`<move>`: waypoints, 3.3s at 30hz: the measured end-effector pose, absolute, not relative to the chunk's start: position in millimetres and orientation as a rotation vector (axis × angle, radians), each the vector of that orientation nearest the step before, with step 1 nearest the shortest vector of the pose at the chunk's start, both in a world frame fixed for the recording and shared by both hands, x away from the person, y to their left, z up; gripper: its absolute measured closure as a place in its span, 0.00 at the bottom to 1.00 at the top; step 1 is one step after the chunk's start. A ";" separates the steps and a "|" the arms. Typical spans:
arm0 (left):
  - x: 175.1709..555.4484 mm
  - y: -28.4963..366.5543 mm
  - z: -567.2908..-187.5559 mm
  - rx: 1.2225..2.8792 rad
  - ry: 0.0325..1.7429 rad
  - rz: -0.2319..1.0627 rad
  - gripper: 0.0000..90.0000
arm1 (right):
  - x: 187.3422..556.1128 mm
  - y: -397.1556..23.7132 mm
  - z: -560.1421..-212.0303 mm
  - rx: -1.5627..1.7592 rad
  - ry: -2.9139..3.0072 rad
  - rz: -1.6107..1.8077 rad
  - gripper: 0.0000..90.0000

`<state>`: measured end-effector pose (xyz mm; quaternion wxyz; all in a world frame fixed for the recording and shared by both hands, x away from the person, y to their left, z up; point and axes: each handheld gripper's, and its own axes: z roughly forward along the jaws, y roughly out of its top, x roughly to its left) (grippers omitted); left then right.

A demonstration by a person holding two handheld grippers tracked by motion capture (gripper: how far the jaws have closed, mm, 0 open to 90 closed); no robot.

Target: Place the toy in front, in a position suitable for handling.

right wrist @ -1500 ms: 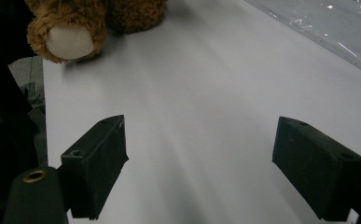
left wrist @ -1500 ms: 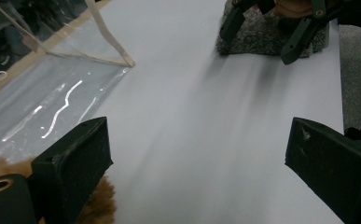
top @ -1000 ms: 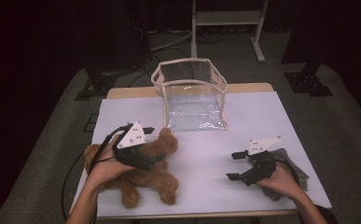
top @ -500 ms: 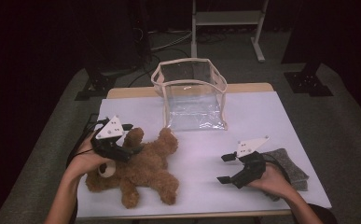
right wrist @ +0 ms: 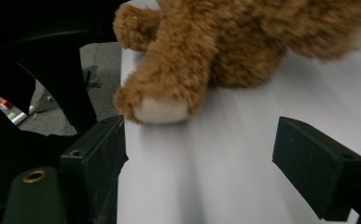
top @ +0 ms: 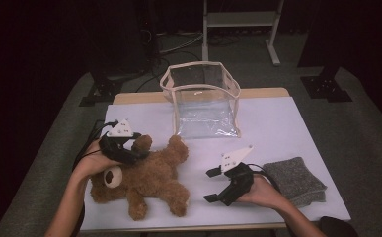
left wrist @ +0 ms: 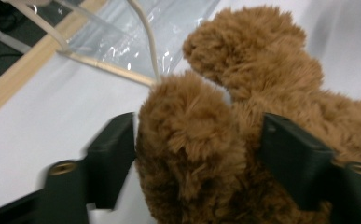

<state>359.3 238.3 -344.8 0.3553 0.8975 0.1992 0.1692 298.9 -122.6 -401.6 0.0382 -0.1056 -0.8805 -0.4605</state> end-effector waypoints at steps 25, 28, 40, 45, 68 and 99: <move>349.3 240.3 -345.3 2.318 0.484 0.467 0.77 | 300.9 -31.1 -445.4 -0.240 -2.662 -1.212 0.46; 347.9 240.9 -344.5 2.311 0.482 0.480 0.79 | 301.5 -33.2 -444.5 -0.228 -2.664 -1.236 0.57; 340.1 245.2 -332.4 2.262 0.459 0.478 0.82 | 298.5 -41.2 -430.7 -0.186 -2.651 -1.288 0.71; 336.5 240.4 -320.0 2.239 0.437 0.476 0.82 | 293.9 -49.1 -417.1 -0.159 -2.636 -1.321 0.72; 363.0 82.4 -284.7 2.273 0.100 0.351 0.81 | 276.1 -216.8 -365.4 -0.381 -2.636 -1.450 0.72; 359.4 86.6 -326.9 2.229 0.048 0.227 0.42 | 287.0 -263.7 -399.5 -0.651 -2.698 -1.471 0.33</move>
